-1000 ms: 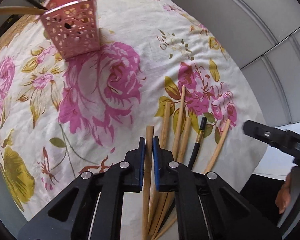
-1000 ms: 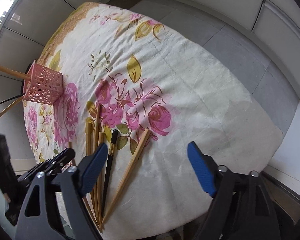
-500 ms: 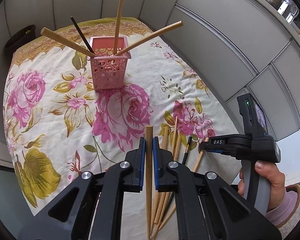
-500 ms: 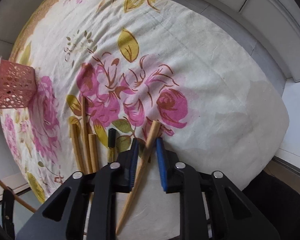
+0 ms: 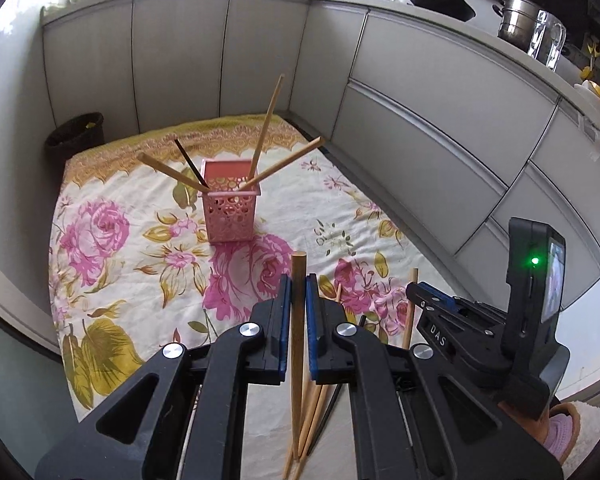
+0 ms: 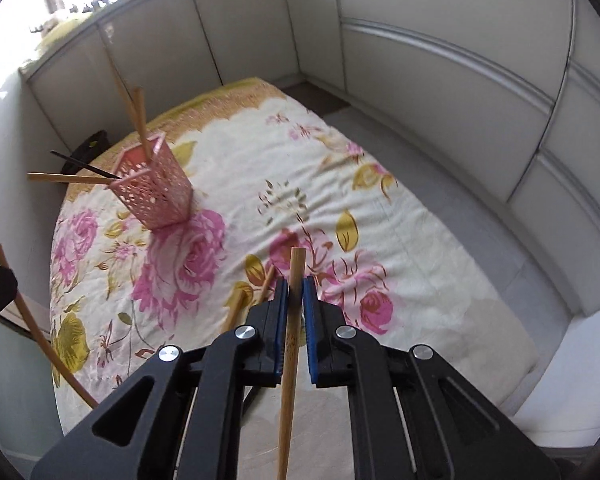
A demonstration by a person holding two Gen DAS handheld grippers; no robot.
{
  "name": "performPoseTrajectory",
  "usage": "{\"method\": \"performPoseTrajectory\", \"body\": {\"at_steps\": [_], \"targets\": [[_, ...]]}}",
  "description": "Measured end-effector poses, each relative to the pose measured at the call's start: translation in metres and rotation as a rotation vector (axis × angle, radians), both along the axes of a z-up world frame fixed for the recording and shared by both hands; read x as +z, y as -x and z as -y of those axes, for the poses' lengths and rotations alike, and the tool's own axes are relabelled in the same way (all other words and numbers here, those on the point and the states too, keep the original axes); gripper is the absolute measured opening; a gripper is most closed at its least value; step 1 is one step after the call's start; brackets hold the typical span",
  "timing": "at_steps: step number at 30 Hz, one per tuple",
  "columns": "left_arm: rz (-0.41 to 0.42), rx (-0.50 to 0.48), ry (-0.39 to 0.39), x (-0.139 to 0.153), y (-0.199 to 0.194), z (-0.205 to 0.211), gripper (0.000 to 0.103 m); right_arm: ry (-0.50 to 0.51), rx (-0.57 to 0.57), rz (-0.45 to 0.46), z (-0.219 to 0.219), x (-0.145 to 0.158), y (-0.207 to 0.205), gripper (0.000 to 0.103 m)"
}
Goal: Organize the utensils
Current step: 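Lift the left gripper's chopstick upright over the pink cup while the right gripper carries its chopstick there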
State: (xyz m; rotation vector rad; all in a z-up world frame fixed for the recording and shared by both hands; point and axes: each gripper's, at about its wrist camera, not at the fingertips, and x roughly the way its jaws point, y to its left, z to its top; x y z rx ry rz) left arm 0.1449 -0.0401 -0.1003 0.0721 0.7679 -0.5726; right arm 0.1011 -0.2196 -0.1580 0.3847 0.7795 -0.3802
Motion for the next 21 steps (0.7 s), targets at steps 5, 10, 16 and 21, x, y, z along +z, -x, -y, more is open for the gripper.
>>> {"method": "performPoseTrajectory", "body": {"at_steps": [5, 10, 16, 21], "targets": [[0.082, 0.069, 0.017, 0.021, 0.028, -0.002, 0.006, 0.048, 0.053, 0.102, -0.008, 0.036, 0.028, 0.008], [0.130, 0.091, 0.029, 0.043, 0.042, 0.000, 0.006, 0.072, 0.075, 0.177, -0.011, 0.066, 0.045, 0.008], [0.192, 0.080, 0.043, 0.075, 0.046, 0.009, 0.006, 0.081, 0.110, 0.238, -0.004, 0.111, 0.043, 0.008], [0.228, 0.089, 0.058, 0.099, 0.032, 0.011, 0.006, 0.093, 0.137, 0.271, 0.000, 0.147, 0.032, 0.008]]}}
